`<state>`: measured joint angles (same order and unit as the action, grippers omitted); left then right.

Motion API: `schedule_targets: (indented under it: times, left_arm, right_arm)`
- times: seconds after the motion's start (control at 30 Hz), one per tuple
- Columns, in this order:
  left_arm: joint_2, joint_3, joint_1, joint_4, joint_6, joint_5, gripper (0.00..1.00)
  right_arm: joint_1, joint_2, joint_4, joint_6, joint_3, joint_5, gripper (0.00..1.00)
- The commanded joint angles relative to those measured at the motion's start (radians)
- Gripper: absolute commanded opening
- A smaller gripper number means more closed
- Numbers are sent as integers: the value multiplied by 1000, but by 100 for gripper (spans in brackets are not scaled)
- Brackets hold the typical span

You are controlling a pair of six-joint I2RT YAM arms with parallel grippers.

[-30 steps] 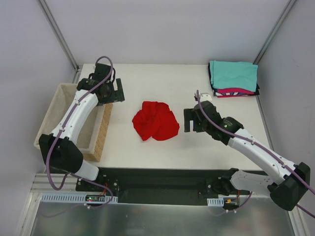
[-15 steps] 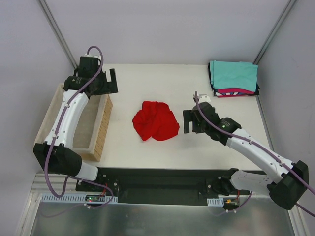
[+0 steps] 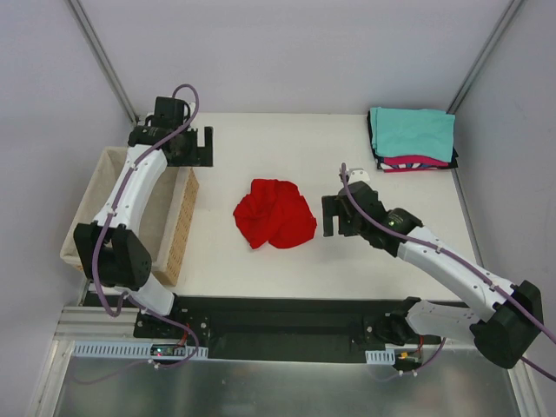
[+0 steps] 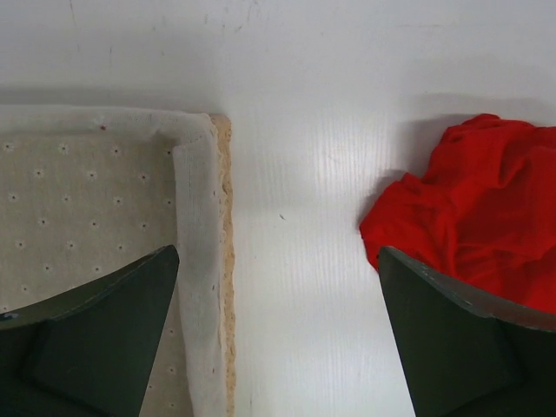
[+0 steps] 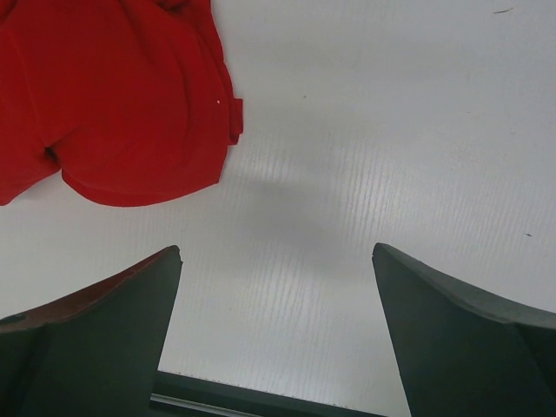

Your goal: Fold and stack the t-shirts

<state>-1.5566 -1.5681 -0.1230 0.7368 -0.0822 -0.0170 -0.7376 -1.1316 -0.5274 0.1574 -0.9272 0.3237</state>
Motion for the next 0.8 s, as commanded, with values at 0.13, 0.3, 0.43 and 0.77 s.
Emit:
schedule_targets:
  times: [0.13, 0.3, 0.43, 0.77]
  left_arm:
    - [-98, -17, 52, -22, 56, 12, 98]
    - [-128, 28, 68, -54, 50, 40, 96]
    - [-138, 63, 88, -74, 48, 68, 86]
    - [-131, 129, 117, -103, 52, 57, 0]
  right_arm:
    - [-3, 26, 21, 7, 19, 6, 97]
    - [-5, 32, 23, 2, 30, 14, 97]
    - [-3, 33, 24, 2, 28, 12, 96]
    - [-5, 56, 18, 7, 28, 17, 97]
